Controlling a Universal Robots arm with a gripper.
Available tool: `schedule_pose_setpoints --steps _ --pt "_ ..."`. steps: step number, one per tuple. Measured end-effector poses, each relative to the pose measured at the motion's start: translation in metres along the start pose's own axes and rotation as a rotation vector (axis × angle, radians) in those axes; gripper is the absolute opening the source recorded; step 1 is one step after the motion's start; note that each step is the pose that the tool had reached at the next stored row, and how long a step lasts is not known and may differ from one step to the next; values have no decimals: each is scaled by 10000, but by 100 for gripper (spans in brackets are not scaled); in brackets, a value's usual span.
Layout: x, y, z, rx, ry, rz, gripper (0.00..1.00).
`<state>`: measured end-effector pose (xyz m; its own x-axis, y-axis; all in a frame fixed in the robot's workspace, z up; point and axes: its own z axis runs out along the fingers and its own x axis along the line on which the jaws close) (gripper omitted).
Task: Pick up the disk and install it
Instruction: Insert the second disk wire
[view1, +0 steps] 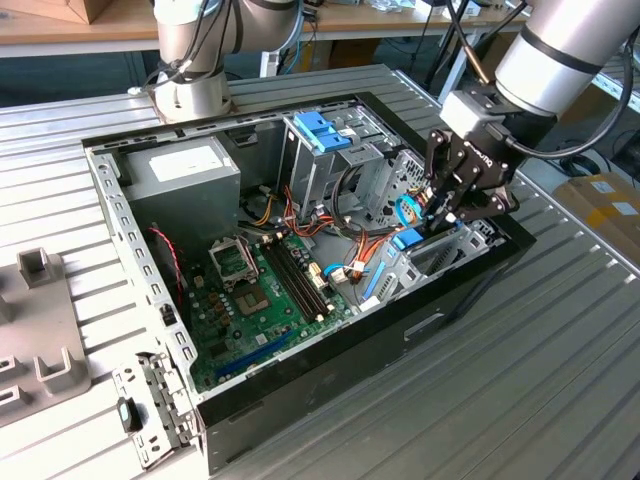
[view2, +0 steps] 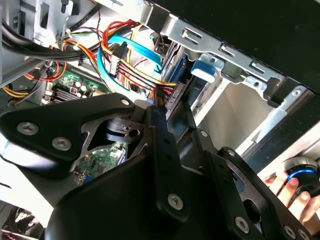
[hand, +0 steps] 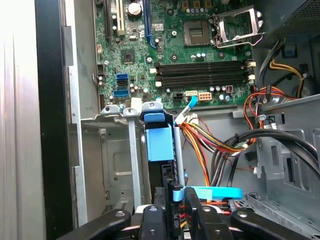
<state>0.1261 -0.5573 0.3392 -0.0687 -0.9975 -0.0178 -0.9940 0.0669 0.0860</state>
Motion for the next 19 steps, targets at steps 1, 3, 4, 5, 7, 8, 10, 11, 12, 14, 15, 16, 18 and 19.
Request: schedule_pose_setpoints --steps 1,3,4,5,7,8,10,11,12,14,15,16,18,19 --pt "0 2 -20 0 2 0 29" --pt "-1 4 -50 0 5 0 29" --pt "-1 6 -66 0 4 0 29" --pt "-1 7 -86 0 7 0 29" --pt "-2 12 -140 0 5 0 29" --pt "-3 15 -172 0 6 0 29" --pt "-4 21 -238 0 6 0 29" --pt "-4 22 -253 0 6 0 29" --pt "-5 23 -269 0 6 0 29" --pt "-5 24 -282 0 3 0 29" --pt "-5 24 -282 -1 2 -1 29" --pt "-5 24 -282 -1 2 -1 29" --pt "-6 14 -287 -13 10 0 29" --pt "-7 5 -287 -30 11 0 29"
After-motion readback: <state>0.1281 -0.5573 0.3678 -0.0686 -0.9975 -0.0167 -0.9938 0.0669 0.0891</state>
